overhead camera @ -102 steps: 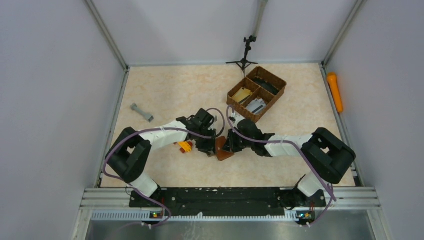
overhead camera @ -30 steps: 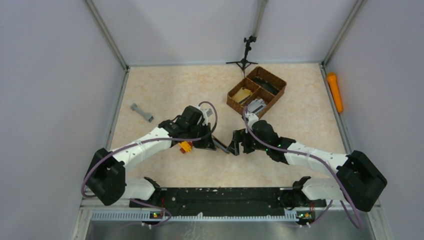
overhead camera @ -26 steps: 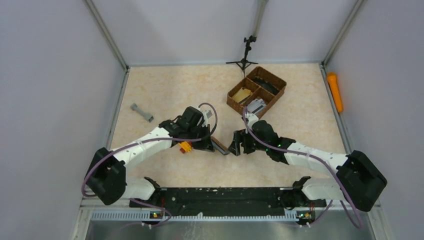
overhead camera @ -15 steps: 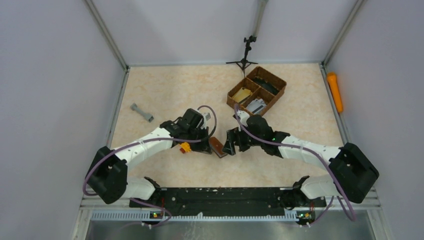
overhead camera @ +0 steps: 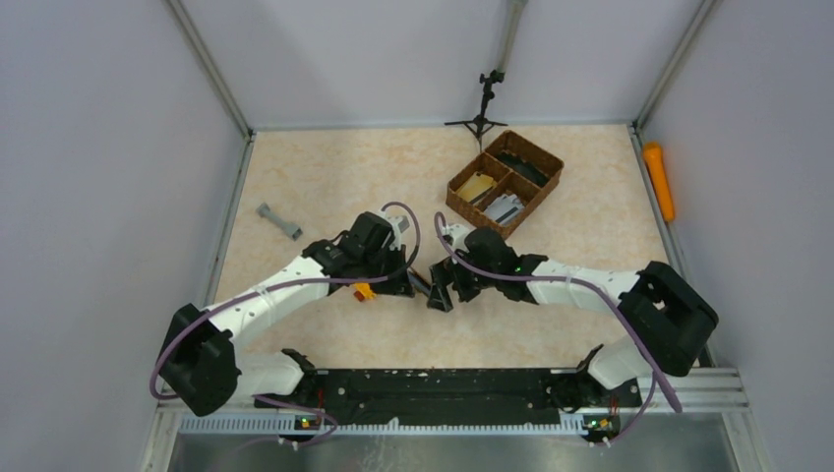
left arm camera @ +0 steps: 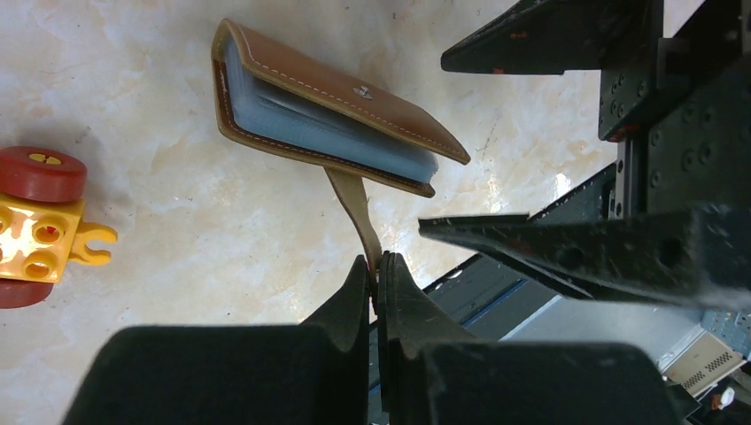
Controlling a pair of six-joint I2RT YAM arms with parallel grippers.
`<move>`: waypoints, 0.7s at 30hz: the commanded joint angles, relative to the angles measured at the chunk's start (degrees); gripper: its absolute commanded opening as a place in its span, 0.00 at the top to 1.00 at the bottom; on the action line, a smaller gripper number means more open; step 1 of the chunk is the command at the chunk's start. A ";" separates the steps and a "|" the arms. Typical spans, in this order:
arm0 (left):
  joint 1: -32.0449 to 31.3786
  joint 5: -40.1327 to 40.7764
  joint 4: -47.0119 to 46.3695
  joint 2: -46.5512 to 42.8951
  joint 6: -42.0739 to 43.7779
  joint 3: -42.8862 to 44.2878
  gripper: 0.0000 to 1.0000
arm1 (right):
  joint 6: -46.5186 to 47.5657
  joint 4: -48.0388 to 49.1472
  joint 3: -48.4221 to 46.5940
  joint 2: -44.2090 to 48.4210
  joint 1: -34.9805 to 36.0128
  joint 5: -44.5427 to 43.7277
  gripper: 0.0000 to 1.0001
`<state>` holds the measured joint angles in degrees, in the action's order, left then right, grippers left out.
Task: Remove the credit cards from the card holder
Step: Open the card holder at the center of the board.
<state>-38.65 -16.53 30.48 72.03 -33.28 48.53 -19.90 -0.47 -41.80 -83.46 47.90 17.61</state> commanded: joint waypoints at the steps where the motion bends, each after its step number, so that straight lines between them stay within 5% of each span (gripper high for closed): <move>1: 0.14 1.42 -0.27 -1.79 0.20 -0.15 0.99 | 1.04 0.65 -3.66 -1.75 0.32 -5.39 0.14; 5: 0.12 1.66 0.26 -0.86 0.52 -0.13 0.99 | 0.03 0.63 -3.86 -2.34 0.31 -7.69 0.30; 7: 0.15 1.92 0.37 -0.11 0.58 -0.15 0.99 | -0.15 0.82 -3.50 -1.83 0.31 -7.66 0.30; 11: 0.11 2.50 0.46 1.29 0.83 -0.27 0.99 | -0.26 2.25 -3.28 -0.39 0.32 -5.83 0.15; 15: 0.15 2.47 0.38 1.71 0.77 -0.09 1.00 | -0.61 2.76 -4.34 -0.26 0.26 -4.97 0.12; 21: 0.14 3.00 1.16 0.48 0.85 -0.03 1.00 | 0.11 1.14 -7.08 -3.00 0.27 -6.24 0.32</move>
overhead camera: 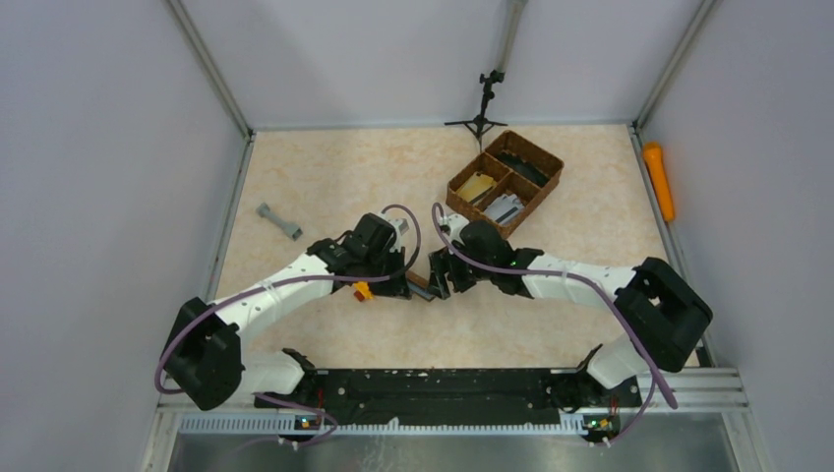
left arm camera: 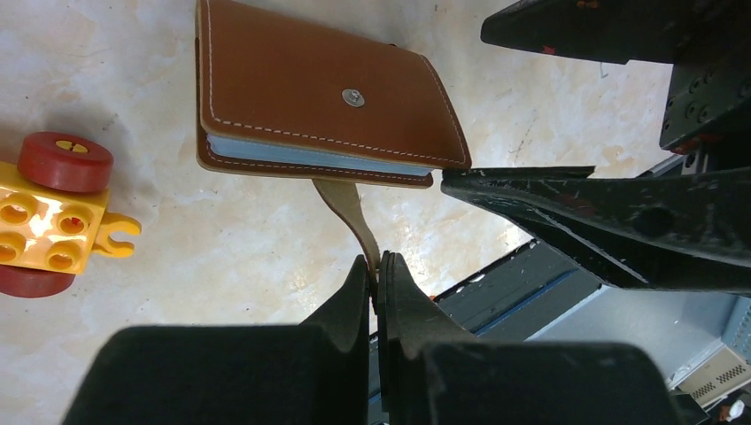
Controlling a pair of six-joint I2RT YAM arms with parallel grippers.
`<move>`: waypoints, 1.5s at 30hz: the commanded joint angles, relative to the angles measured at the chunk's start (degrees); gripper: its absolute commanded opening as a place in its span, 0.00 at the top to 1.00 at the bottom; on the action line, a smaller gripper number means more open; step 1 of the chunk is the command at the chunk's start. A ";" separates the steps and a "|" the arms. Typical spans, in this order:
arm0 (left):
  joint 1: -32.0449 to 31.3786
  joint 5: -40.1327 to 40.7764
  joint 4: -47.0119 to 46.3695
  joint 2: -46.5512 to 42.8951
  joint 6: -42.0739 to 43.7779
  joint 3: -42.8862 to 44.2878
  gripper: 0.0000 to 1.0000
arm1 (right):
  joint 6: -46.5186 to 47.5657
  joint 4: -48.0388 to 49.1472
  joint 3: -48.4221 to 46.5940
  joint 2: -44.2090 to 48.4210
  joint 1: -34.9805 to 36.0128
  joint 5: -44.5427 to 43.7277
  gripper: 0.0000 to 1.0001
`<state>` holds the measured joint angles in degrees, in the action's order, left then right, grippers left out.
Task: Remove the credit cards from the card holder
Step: Open the card holder at the center of the board.
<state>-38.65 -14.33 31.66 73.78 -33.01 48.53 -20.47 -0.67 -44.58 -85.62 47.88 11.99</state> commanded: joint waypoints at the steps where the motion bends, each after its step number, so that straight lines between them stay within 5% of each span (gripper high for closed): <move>1: 0.16 0.73 -0.02 -1.60 0.58 -0.12 1.00 | 0.74 1.35 -4.37 -1.26 0.33 -0.72 0.34; 12: 0.16 0.54 -0.12 -2.24 0.85 0.32 0.99 | 1.66 1.59 -5.56 -4.24 0.34 1.89 0.32; 23: 0.16 1.01 0.42 -3.26 0.85 0.57 0.99 | 3.09 1.45 -5.69 -4.29 0.82 3.61 0.44; 28: 0.16 1.15 0.92 -3.72 0.89 0.96 0.99 | 3.50 0.85 -6.66 -4.98 1.52 1.01 0.60; 34: 0.16 1.17 1.13 -3.91 0.93 0.93 0.99 | 3.00 -2.05 -7.35 -5.78 1.55 -3.91 0.61; 41: 0.15 0.40 1.47 -3.83 1.11 1.03 0.99 | 0.56 -4.54 -7.93 -4.82 1.44 -13.96 0.91; 45: 0.15 -0.74 1.56 -4.04 1.37 1.09 0.99 | -0.21 -3.34 -5.99 -0.93 0.15 -16.36 0.92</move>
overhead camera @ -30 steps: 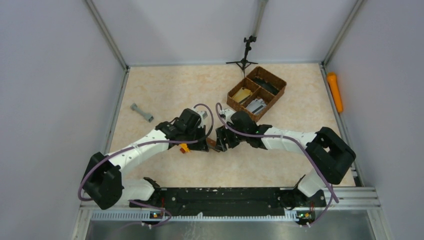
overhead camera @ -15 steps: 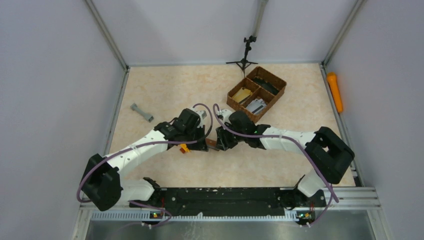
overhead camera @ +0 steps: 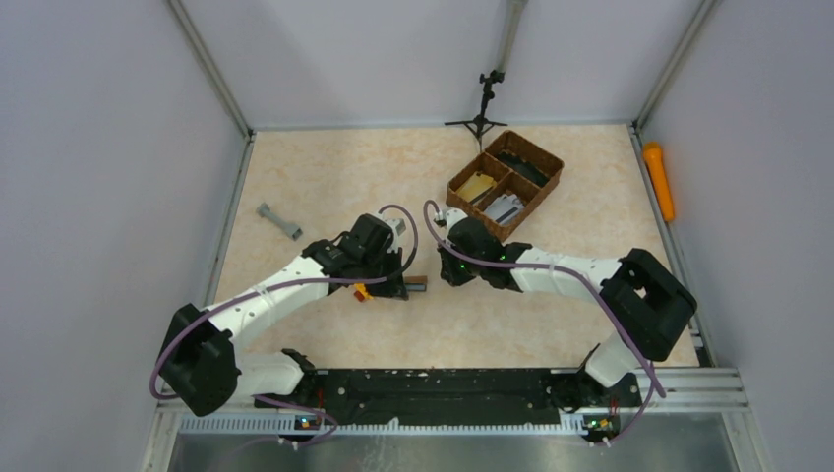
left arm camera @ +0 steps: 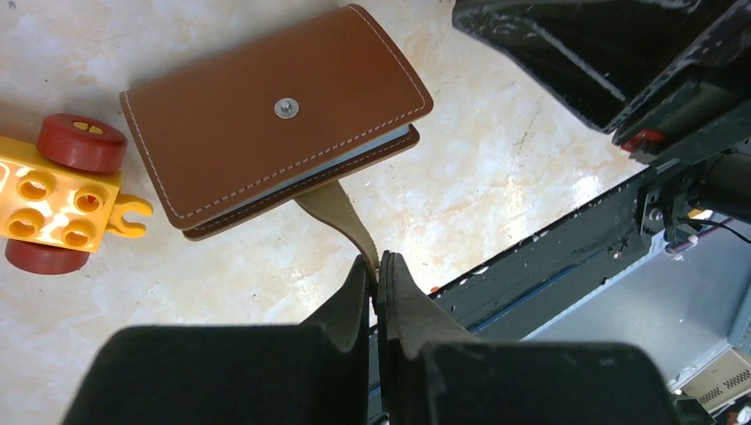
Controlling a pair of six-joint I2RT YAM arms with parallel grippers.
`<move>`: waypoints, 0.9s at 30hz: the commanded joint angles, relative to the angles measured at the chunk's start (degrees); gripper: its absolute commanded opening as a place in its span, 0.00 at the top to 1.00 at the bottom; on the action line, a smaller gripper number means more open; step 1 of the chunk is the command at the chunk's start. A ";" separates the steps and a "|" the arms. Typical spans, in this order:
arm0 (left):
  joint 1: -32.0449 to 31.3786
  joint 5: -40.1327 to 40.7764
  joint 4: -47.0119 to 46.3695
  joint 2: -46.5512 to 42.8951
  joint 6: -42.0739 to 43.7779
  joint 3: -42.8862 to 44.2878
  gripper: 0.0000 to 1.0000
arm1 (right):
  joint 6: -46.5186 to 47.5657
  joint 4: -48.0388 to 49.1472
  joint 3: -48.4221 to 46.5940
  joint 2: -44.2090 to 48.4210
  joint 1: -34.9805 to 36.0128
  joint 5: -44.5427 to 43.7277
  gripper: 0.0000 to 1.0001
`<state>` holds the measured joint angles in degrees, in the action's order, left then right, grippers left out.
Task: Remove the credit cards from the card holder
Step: Open the card holder at the center of the board.
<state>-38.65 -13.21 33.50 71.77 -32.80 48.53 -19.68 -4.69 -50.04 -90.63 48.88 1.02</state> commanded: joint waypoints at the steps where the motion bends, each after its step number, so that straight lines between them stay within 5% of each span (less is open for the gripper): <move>1: 0.16 -2.27 -0.27 -2.15 1.28 1.09 0.99 | -1.05 0.92 0.03 4.99 -1.38 -5.10 0.92; 3: 0.16 -3.52 -0.49 -2.49 1.64 1.11 0.99 | -0.52 1.07 1.08 6.77 -2.11 -3.24 0.88; 7: 0.16 -5.34 -0.01 -3.07 2.35 1.83 0.99 | 2.55 4.13 5.53 12.51 -2.25 3.45 0.38; 9: 0.15 -5.27 0.68 -3.32 2.61 2.13 0.99 | 3.06 7.40 8.09 15.54 -2.29 5.15 0.25; 18: 0.07 -4.96 1.16 -3.77 3.00 1.54 0.99 | 5.56 17.05 14.13 19.16 -1.78 16.75 0.21; 27: 0.05 -5.50 0.28 -4.58 2.83 0.30 0.99 | 5.32 15.53 7.87 10.93 0.55 13.18 0.29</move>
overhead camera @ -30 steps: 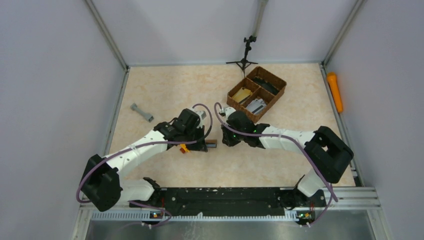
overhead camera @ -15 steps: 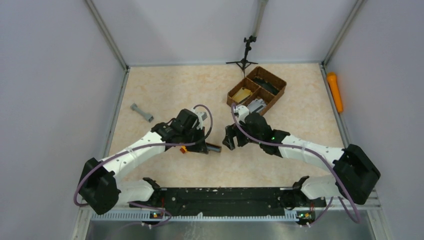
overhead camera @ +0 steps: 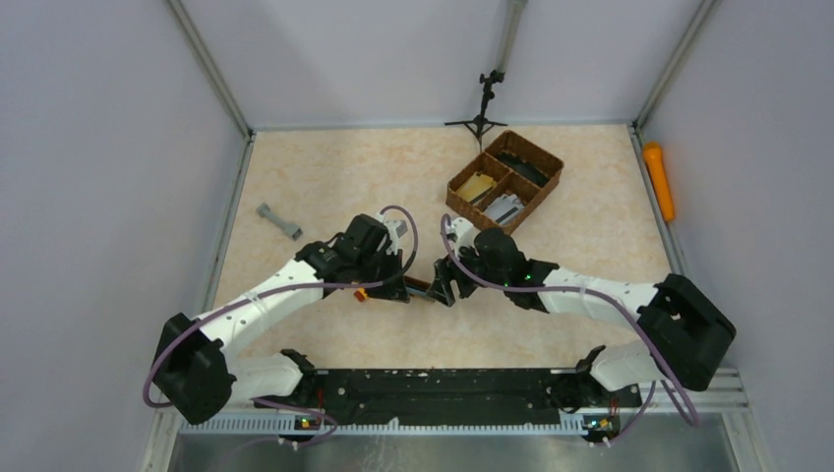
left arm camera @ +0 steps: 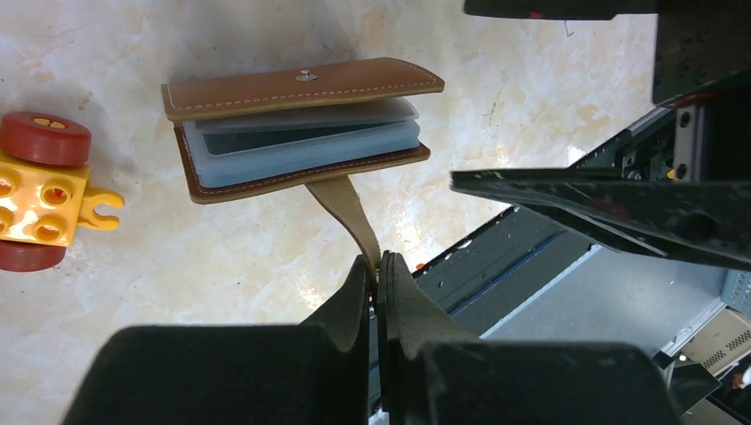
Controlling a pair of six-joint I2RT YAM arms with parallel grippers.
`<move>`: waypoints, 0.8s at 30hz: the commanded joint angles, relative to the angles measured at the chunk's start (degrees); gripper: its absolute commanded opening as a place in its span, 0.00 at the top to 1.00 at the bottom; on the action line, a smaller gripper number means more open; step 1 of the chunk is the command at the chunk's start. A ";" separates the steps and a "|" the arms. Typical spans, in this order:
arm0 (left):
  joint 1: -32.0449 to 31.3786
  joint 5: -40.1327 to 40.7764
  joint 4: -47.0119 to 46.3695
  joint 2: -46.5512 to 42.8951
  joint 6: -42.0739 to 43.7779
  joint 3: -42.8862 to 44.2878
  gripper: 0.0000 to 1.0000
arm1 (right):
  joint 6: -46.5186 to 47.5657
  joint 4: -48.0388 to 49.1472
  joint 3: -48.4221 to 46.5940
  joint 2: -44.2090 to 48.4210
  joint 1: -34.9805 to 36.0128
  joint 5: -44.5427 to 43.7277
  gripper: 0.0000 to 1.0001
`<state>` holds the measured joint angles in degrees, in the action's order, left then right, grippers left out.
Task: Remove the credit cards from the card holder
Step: Open the card holder at the center of the board.
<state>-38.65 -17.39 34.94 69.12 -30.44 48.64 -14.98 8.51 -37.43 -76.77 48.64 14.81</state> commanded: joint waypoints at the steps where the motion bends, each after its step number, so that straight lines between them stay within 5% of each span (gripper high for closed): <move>1: 0.07 -1.38 -1.21 -1.94 0.47 0.08 0.99 | 0.60 2.18 -5.44 -3.78 0.83 -0.84 0.32; 7: 0.06 -1.59 -1.24 -2.05 0.47 -0.24 0.98 | -0.08 3.17 -6.89 -6.54 0.97 -3.80 0.56; 15: 0.07 -1.60 -1.45 -1.49 0.55 -0.71 0.98 | -0.20 3.13 -7.82 -9.44 0.93 -1.29 0.68; 21: 0.07 -0.63 -1.04 -1.78 0.64 -1.25 0.98 | -0.69 2.27 -7.39 -8.38 0.94 -2.16 1.00; 24: 0.14 0.36 -0.56 -1.80 0.73 -1.33 0.99 | -2.05 0.35 -5.80 -5.24 0.66 -9.93 1.00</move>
<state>-38.68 -18.35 34.89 68.73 -30.30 48.10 -15.62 9.19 -42.50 -86.19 49.01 11.77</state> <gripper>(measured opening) 0.023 0.020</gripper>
